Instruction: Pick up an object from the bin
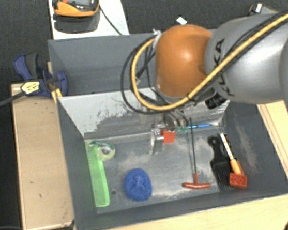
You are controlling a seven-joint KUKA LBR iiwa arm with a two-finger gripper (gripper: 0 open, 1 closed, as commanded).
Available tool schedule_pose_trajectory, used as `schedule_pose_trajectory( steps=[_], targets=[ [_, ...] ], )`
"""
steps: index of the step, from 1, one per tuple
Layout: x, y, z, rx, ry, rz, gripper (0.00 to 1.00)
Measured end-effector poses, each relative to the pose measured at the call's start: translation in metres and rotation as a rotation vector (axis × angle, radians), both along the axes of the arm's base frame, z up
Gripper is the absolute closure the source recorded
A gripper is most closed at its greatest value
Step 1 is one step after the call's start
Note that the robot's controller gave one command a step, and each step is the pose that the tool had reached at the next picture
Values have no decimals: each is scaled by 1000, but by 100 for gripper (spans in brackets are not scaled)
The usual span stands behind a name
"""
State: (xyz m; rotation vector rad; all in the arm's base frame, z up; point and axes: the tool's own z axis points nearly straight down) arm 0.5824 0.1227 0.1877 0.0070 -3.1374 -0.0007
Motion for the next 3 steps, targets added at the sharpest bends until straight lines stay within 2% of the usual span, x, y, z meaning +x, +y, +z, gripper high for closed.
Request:
schedule_pose_trajectory(
  steps=[1, 2, 3],
  targets=[
    [1, -1, 5, 1, -7, -3, 0],
    [-35, 23, -50, 1, -9, 128, 0],
    [-77, 52, -59, 0, -15, 359, 0]
  ],
)
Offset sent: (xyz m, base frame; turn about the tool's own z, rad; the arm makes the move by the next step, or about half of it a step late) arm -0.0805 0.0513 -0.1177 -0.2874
